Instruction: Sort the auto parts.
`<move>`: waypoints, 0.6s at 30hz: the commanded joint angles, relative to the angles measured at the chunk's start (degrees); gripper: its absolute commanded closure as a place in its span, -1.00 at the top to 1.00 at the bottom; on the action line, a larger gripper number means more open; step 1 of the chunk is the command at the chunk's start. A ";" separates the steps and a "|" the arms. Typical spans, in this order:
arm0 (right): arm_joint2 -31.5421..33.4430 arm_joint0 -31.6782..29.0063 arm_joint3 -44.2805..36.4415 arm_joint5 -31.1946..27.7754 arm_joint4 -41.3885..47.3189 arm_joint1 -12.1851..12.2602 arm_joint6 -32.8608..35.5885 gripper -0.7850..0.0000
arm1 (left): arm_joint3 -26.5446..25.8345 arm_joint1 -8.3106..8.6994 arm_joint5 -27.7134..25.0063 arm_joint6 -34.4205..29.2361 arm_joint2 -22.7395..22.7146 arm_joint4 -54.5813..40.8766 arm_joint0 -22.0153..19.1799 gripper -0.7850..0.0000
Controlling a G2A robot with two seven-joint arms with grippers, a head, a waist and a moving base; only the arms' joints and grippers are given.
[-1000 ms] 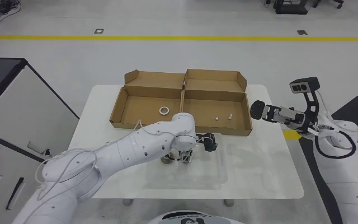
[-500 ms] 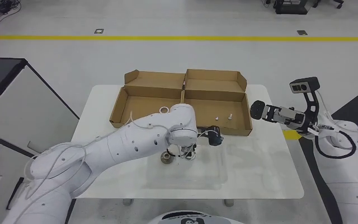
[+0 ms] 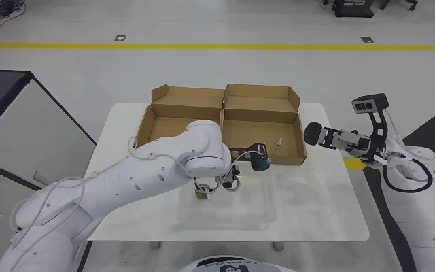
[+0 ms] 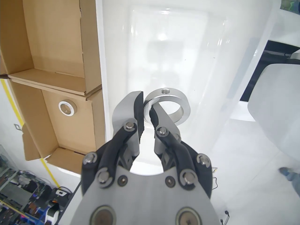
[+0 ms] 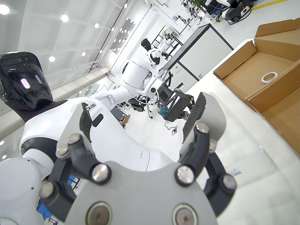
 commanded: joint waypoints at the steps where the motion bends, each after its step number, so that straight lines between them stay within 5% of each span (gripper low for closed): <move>1: 0.00 0.00 0.00 0.00 0.00 0.00 0.00 1.00 | -0.10 0.53 0.32 1.64 -1.43 -0.29 1.08 -1.00; 9: 0.00 0.00 0.00 0.00 0.00 0.00 0.00 1.00 | -0.51 4.30 -5.66 12.18 -13.06 -8.33 8.33 -1.00; 18: 0.00 0.00 0.00 0.00 0.00 0.00 0.00 1.00 | 3.60 8.33 -25.19 23.04 -25.49 -21.35 19.39 -1.00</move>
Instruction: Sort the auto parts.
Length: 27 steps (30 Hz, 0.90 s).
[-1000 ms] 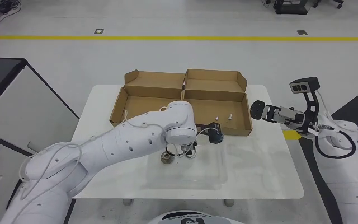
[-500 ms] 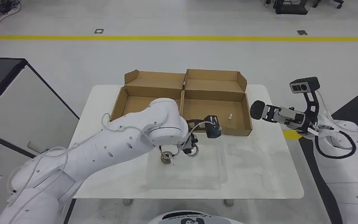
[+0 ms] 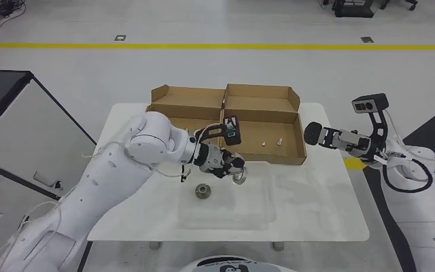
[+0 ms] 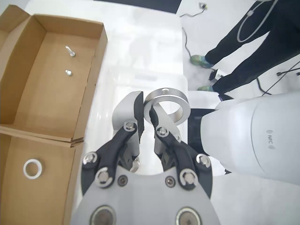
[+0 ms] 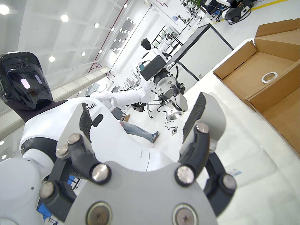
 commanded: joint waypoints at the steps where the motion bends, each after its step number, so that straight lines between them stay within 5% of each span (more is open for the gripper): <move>1: 0.00 0.00 0.00 0.00 0.00 0.00 0.00 1.00 | 0.77 0.38 -3.02 1.95 -1.14 -1.54 1.39 -1.00; 15: 0.00 0.00 0.00 0.00 0.00 0.00 0.00 1.00 | 9.19 2.13 -19.75 18.67 0.26 -18.67 2.66 -1.00; 27: 0.00 0.00 0.00 0.00 0.00 0.00 0.00 1.00 | 8.40 4.00 -19.75 18.68 -2.56 -34.27 4.23 -1.00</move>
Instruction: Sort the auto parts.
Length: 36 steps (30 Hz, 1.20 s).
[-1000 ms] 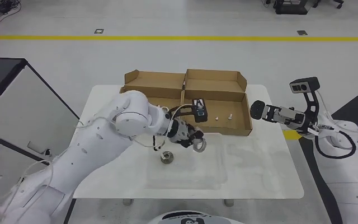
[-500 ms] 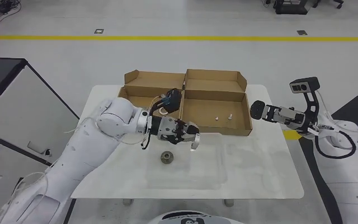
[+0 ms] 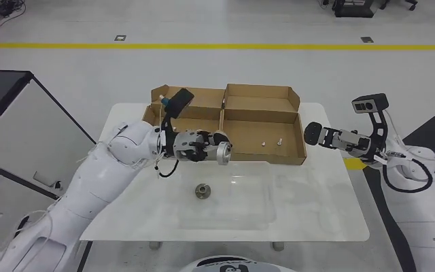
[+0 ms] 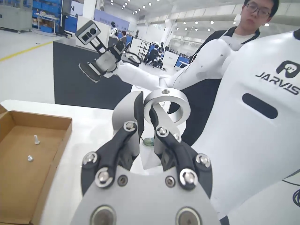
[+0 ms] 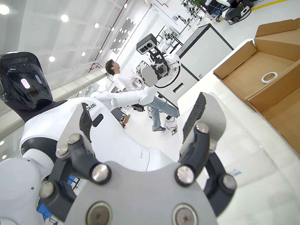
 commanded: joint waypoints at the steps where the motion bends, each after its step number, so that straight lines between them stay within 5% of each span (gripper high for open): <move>1: 0.00 0.00 0.00 0.00 0.00 0.00 0.00 1.00 | -0.75 0.13 0.00 0.00 -0.94 -1.97 0.78 -1.00; 13: 0.00 0.00 0.00 0.00 0.00 0.00 0.00 1.00 | -8.45 -0.03 0.00 -0.01 -6.41 -9.21 5.23 -1.00; 36: 0.00 0.00 0.00 0.00 0.00 0.00 0.00 1.00 | -11.23 -1.31 0.00 -0.03 -11.98 -17.10 9.36 -1.00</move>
